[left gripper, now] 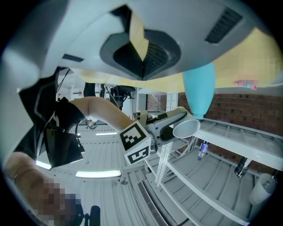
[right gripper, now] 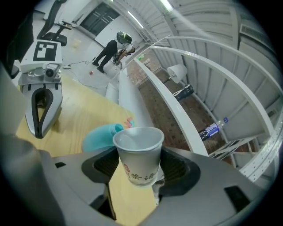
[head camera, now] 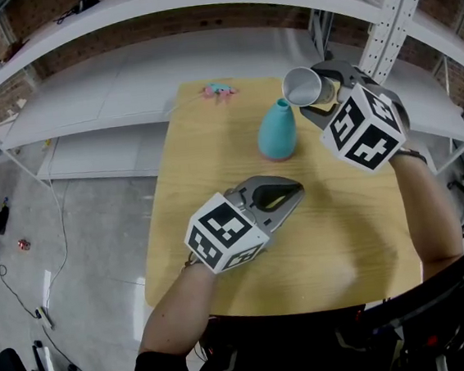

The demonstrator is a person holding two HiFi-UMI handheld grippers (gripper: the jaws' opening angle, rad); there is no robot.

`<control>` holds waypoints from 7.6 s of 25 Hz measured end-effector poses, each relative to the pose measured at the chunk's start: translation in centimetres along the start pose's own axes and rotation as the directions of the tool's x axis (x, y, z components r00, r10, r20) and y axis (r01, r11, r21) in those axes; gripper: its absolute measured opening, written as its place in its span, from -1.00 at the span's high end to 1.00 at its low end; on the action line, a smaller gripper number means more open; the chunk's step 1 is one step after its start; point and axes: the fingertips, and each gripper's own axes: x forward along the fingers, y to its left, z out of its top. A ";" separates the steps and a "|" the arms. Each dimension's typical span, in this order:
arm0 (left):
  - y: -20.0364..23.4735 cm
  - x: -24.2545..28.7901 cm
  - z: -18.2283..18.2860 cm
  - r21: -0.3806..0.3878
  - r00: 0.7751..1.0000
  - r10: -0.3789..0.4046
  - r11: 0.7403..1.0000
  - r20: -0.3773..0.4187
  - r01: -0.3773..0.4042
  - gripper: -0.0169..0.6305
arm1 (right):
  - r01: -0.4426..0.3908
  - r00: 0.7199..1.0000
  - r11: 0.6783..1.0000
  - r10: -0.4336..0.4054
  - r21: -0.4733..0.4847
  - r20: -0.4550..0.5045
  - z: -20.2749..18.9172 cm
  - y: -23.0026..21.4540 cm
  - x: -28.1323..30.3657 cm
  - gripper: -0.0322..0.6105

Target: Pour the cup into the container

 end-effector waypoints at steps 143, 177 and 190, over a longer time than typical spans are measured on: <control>-1.0 0.4 -0.7 -0.019 0.996 -0.026 1.000 -0.081 0.024 0.95 | -0.251 0.942 0.484 -0.077 0.838 0.327 -11.0 10.5 -6.0 0.89; -59.3 -25.4 0.8 -0.063 0.970 0.222 0.974 0.100 -0.217 0.95 | -0.262 0.879 0.519 -0.221 0.814 0.423 3.0 46.2 -62.9 0.89; -86.2 -35.0 0.3 -0.045 0.976 0.188 0.982 0.106 -0.184 0.95 | -0.226 0.885 0.495 -0.255 0.839 0.389 7.5 60.3 -86.0 0.89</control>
